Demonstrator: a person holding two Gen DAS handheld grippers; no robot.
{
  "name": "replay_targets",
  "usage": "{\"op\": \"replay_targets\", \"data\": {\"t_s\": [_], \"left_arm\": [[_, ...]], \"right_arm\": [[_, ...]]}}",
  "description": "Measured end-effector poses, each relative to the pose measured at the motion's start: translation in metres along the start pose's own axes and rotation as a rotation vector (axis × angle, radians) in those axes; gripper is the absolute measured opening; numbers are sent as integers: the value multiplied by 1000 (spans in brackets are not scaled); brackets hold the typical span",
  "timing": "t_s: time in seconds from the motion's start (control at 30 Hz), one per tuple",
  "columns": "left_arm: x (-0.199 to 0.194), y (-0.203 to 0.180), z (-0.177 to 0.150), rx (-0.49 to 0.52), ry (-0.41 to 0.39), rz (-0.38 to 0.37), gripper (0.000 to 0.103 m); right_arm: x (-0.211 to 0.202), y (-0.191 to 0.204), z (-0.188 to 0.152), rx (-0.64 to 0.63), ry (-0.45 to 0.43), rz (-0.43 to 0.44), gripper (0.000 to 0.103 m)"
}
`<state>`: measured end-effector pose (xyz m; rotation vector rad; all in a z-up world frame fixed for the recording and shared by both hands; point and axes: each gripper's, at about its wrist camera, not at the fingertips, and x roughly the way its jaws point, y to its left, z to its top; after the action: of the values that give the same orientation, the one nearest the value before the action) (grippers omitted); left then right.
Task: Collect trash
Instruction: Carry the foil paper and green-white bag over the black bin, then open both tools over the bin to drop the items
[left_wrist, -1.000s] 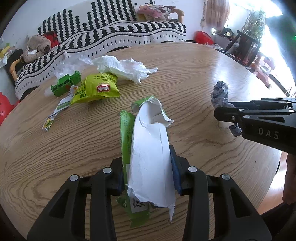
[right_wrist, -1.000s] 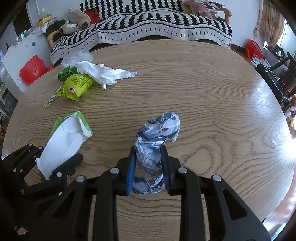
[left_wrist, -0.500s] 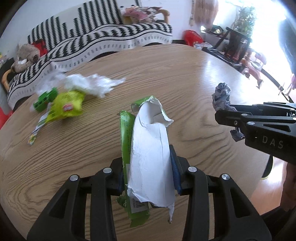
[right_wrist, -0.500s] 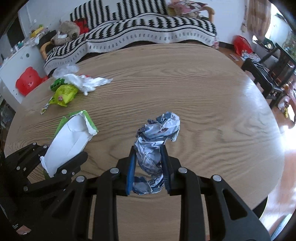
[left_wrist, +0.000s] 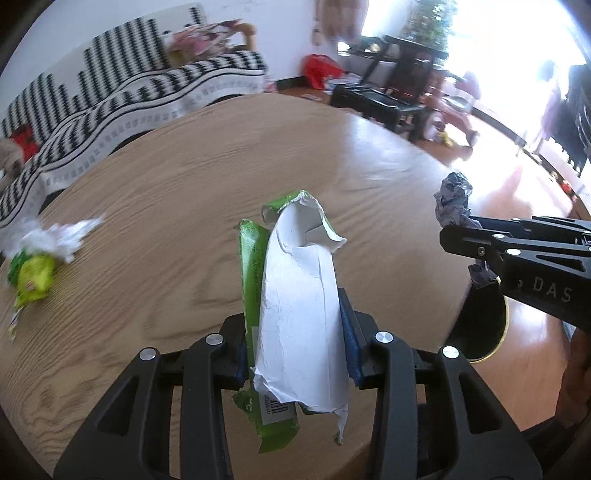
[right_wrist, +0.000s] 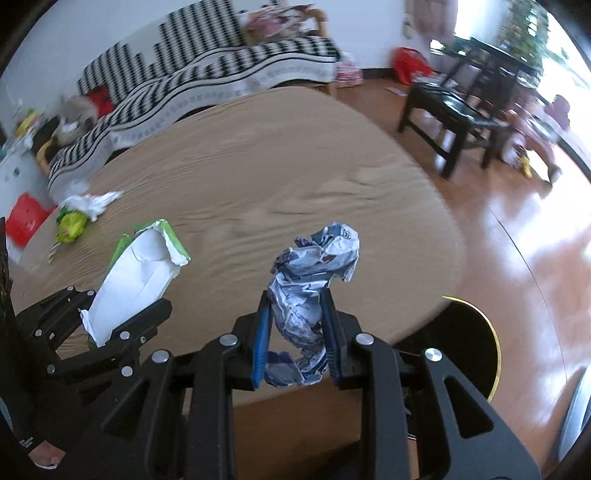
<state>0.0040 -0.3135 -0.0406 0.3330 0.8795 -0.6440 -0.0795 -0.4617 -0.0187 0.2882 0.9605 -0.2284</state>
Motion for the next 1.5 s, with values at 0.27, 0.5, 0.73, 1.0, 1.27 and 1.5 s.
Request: {"op": "replay_targets", "data": {"t_s": [0.27,0.5,0.73,1.0,1.27,1.5], "left_arm": [[15,-82,12,94,5,-79,39],[32,-138,17,156,26,-137,39],[39,-179,19,202,19,-180,39],[55,-203,15,233,58,-218,39],[63,-208,19,239,68,-229,39],[65,-211,19,238,75,-231,39]], "right_arm": [[-23,-89,-29,123,-10,-51,26],[-34,-145,-55,210,-7,-87,26],[-41,-175,-75,262,-2,-109,26],[-46,-200,-86,305,1,-119,26],[-45,-204,-84,309,1,-118,26],[-44,-208,-84,319,1,-117,26]]}}
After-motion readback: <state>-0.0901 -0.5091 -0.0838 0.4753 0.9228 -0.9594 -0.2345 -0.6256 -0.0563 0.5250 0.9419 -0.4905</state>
